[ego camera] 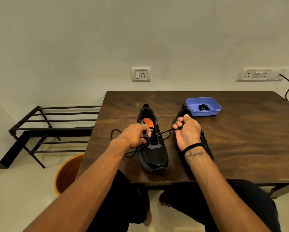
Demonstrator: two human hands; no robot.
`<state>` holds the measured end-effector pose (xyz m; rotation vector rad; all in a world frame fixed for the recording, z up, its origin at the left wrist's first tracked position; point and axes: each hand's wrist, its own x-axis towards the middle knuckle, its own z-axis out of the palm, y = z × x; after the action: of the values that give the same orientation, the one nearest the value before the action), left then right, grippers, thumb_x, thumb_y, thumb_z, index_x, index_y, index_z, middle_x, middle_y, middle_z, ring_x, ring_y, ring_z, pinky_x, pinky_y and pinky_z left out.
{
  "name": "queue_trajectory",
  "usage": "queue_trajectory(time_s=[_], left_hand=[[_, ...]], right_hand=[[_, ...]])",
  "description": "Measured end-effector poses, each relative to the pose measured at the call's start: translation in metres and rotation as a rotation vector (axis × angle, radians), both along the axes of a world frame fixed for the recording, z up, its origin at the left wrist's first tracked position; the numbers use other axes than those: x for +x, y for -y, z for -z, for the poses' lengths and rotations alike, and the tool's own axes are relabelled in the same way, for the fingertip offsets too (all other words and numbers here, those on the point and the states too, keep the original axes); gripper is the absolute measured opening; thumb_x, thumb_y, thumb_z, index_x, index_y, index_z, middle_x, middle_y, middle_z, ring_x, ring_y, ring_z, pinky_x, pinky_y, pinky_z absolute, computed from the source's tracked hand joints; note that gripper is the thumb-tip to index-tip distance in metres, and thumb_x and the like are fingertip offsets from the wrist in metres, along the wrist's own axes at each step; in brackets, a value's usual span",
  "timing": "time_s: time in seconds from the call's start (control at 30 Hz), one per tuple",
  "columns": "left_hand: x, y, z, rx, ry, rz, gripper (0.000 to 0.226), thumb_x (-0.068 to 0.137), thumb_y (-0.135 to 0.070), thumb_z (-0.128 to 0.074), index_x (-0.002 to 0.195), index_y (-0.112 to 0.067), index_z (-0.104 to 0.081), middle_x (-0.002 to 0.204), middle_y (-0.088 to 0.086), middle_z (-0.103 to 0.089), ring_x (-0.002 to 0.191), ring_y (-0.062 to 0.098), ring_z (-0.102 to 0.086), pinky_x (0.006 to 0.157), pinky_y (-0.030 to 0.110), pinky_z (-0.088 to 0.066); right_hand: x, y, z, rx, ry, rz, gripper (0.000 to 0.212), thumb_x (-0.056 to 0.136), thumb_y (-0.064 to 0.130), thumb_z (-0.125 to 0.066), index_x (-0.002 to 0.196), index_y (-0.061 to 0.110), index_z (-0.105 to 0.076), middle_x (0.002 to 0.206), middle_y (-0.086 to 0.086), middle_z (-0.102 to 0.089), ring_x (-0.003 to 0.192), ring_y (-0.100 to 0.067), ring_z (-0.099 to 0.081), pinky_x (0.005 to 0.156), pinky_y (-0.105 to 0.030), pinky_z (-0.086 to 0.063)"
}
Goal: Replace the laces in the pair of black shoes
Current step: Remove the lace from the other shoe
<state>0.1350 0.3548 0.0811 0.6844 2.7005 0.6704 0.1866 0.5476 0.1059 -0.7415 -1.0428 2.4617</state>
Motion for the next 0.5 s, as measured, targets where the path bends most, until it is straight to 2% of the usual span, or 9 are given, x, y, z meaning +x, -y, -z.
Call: queue_trajectory(time_s=[0.07, 0.17, 0.23, 0.3, 0.37, 0.43, 0.5], left_hand=[[-0.001, 0.002, 0.001, 0.006, 0.008, -0.004, 0.029, 0.088, -0.009, -0.078, 0.104, -0.031, -0.068, 0.092, -0.005, -0.059, 0.088, 0.016, -0.061, 0.083, 0.033, -0.052], [-0.001, 0.003, 0.001, 0.01, 0.017, -0.007, 0.029, 0.088, -0.008, -0.077, 0.103, -0.03, -0.067, 0.092, -0.004, -0.059, 0.086, 0.014, -0.06, 0.082, 0.03, -0.05], [-0.001, 0.003, 0.001, 0.006, 0.016, -0.009, 0.028, 0.088, -0.008, -0.076, 0.104, -0.03, -0.067, 0.093, -0.004, -0.059, 0.086, 0.013, -0.059, 0.08, 0.029, -0.048], [-0.001, 0.003, 0.0, -0.007, 0.007, -0.01, 0.028, 0.089, -0.009, -0.076, 0.103, -0.03, -0.066, 0.093, -0.004, -0.058, 0.086, 0.013, -0.058, 0.079, 0.028, -0.046], [0.0, 0.002, 0.0, -0.029, -0.016, -0.001, 0.028, 0.088, -0.012, -0.077, 0.099, -0.032, -0.061, 0.092, -0.005, -0.058, 0.084, 0.014, -0.057, 0.077, 0.029, -0.044], [0.0, 0.002, 0.0, -0.052, -0.041, 0.002, 0.033, 0.088, -0.014, -0.077, 0.097, -0.034, -0.053, 0.093, -0.003, -0.059, 0.085, 0.016, -0.057, 0.076, 0.031, -0.044], [0.001, 0.002, 0.0, -0.054, -0.05, -0.002, 0.035, 0.087, -0.014, -0.077, 0.096, -0.035, -0.051, 0.093, -0.002, -0.06, 0.086, 0.018, -0.058, 0.077, 0.034, -0.047]], right_hand=[[-0.002, -0.01, -0.008, 0.098, -0.029, 0.023, 0.016, 0.109, 0.01, -0.045, 0.094, 0.013, -0.049, 0.072, -0.003, -0.05, 0.049, -0.008, -0.036, 0.047, -0.023, -0.029], [0.0, -0.019, -0.016, 0.341, -0.058, 0.068, 0.011, 0.109, 0.018, -0.048, 0.099, 0.013, -0.049, 0.071, -0.001, -0.058, 0.047, -0.007, -0.039, 0.047, -0.022, -0.03], [0.006, -0.017, -0.015, 0.715, -0.035, 0.039, 0.012, 0.108, 0.024, -0.049, 0.102, 0.014, -0.052, 0.072, 0.005, -0.066, 0.054, -0.007, -0.052, 0.056, -0.02, -0.04], [0.011, -0.005, -0.006, 1.176, -0.041, -0.12, 0.013, 0.105, 0.03, -0.056, 0.099, 0.019, -0.056, 0.078, 0.008, -0.072, 0.075, -0.001, -0.065, 0.071, -0.017, -0.047], [0.013, 0.009, 0.008, 1.544, -0.058, -0.358, 0.012, 0.098, 0.036, -0.066, 0.098, 0.026, -0.059, 0.088, 0.01, -0.071, 0.087, -0.004, -0.068, 0.077, -0.024, -0.054], [0.016, 0.024, 0.02, 1.784, -0.01, -0.533, 0.019, 0.092, 0.037, -0.073, 0.105, 0.032, -0.059, 0.099, 0.008, -0.072, 0.096, -0.016, -0.069, 0.079, -0.039, -0.058], [0.019, 0.031, 0.027, 1.909, 0.082, -0.605, 0.029, 0.091, 0.033, -0.074, 0.113, 0.031, -0.056, 0.109, 0.001, -0.072, 0.104, -0.028, -0.067, 0.078, -0.044, -0.056]])
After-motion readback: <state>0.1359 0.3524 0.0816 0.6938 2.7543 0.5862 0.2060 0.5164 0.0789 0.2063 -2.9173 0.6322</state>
